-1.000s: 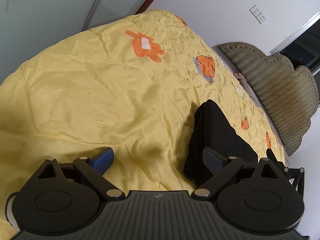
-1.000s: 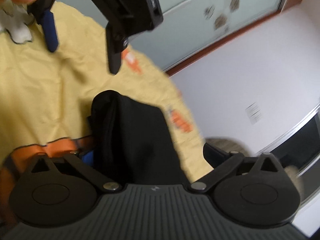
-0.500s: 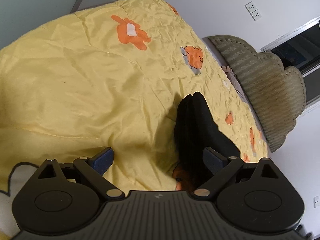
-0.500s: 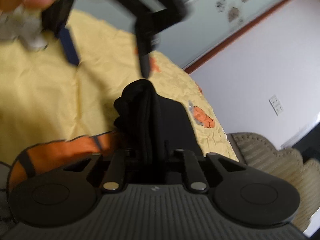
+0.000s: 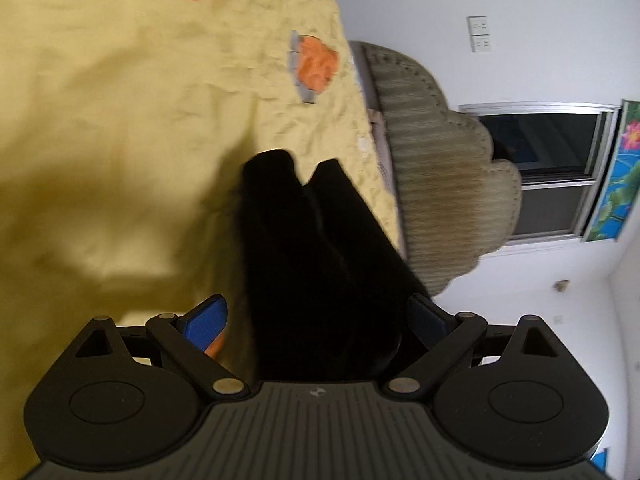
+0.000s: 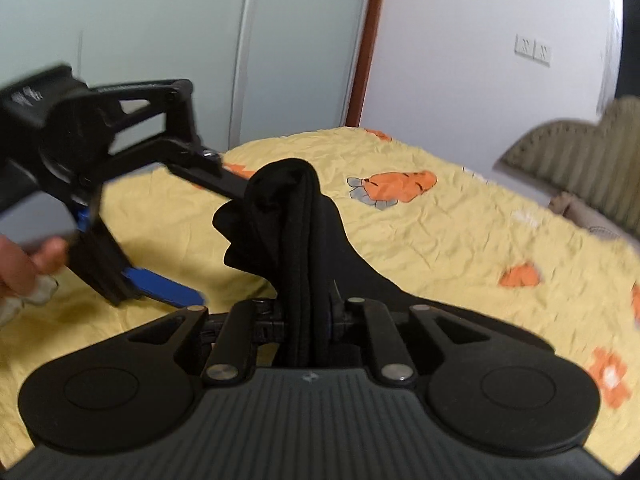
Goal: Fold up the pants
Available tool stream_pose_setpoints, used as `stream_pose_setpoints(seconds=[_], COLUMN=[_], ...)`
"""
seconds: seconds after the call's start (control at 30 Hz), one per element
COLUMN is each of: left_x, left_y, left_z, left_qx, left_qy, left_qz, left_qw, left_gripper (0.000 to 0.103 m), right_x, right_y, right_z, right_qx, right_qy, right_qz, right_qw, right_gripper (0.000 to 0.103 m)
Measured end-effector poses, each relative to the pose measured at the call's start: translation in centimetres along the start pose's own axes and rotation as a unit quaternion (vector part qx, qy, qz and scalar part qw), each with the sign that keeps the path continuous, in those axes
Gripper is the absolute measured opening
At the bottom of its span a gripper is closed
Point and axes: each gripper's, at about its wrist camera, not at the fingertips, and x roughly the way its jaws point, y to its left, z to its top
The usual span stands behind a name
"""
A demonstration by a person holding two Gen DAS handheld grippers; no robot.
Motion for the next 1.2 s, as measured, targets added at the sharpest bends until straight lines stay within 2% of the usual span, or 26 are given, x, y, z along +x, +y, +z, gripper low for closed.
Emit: stream_pose_setpoints(seconds=[0.17, 0.27, 0.33, 0.47, 0.57, 0.6, 0.63, 0.67, 0.7, 0.73, 0.8, 0.83, 0.9, 0.97, 1.03, 1.07, 1.13, 1.2], left_x=[1.8, 2.0, 2.4, 3.5, 4.3, 4.4, 4.4, 4.5, 4.6, 4.8, 4.9, 4.8, 4.6, 4.6, 4.6, 4.5, 4.5, 4.4], left_y=[-0.6, -0.9, -0.8, -0.7, -1.3, -1.6, -1.8, -2.2, -2.5, -2.9, -3.5, -3.5, -3.5, -3.4, -3.4, -3.5, -3.7, -3.7], left_z=[1.3, 1.7, 1.8, 2.0, 2.1, 2.1, 2.0, 1.8, 1.5, 1.3, 1.1, 1.2, 1.4, 1.5, 1.6, 1.6, 1.3, 1.1], left_qx=[-0.002, 0.006, 0.011, 0.026, 0.051, 0.06, 0.073, 0.094, 0.115, 0.137, 0.165, 0.169, 0.17, 0.172, 0.172, 0.174, 0.18, 0.184], left_qy=[0.001, 0.004, 0.016, 0.05, 0.062, 0.057, 0.051, 0.045, 0.046, 0.049, 0.051, 0.053, 0.054, 0.057, 0.058, 0.058, 0.055, 0.049], left_qz=[-0.017, -0.01, 0.006, 0.008, 0.04, 0.065, 0.095, 0.126, 0.15, 0.172, 0.202, 0.203, 0.202, 0.202, 0.201, 0.201, 0.203, 0.204], left_qw=[0.9998, 0.9999, 0.9998, 0.9984, 0.996, 0.9945, 0.9915, 0.9866, 0.9809, 0.9744, 0.964, 0.9629, 0.963, 0.9625, 0.9626, 0.9624, 0.9609, 0.9603], left_gripper=[0.097, 0.097, 0.097, 0.101, 0.101, 0.1, 0.097, 0.091, 0.074, 0.061, 0.051, 0.046, 0.039, 0.035, 0.033, 0.033, 0.033, 0.033], right_x=[-0.7, -0.7, -0.3, -0.1, -0.2, -0.2, -0.1, -0.3, -0.5, -0.9, -2.1, -2.7, -4.1, -5.6, -7.2, -7.9, -9.0, -9.1], right_y=[0.1, 0.3, 0.6, 1.7, 3.2, 3.6, 3.8, 4.1, 4.4, 4.5, 4.2, 3.7, 1.6, -2.2, -7.1, -9.9, -16.0, -21.4], right_z=[-0.4, -0.4, -0.5, -0.9, -1.5, -1.7, -1.8, -2.0, -2.2, -2.4, -2.8, -2.9, -2.9, -3.0, -3.7, -4.3, -6.4, -9.3], right_qx=[-0.011, -0.033, -0.048, -0.093, -0.15, -0.166, -0.179, -0.191, -0.205, -0.215, -0.217, -0.207, -0.151, -0.051, 0.059, 0.122, 0.256, 0.382], right_qy=[-0.002, -0.003, -0.003, -0.007, -0.013, -0.015, -0.018, -0.019, -0.018, -0.019, -0.014, -0.01, 0.0, 0.004, -0.004, -0.009, -0.01, 0.0], right_qz=[-0.004, -0.008, -0.008, -0.015, -0.033, -0.039, -0.045, -0.045, -0.042, -0.044, -0.032, -0.023, -0.004, 0.02, 0.027, 0.03, 0.053, 0.105], right_qw=[1.0, 0.999, 0.999, 0.996, 0.988, 0.985, 0.983, 0.98, 0.978, 0.976, 0.975, 0.978, 0.989, 0.998, 0.998, 0.992, 0.965, 0.918], right_gripper=[0.013, 0.013, 0.013, 0.013, 0.013, 0.014, 0.018, 0.034, 0.045, 0.061, 0.064, 0.064, 0.066, 0.071, 0.08, 0.081, 0.081, 0.082])
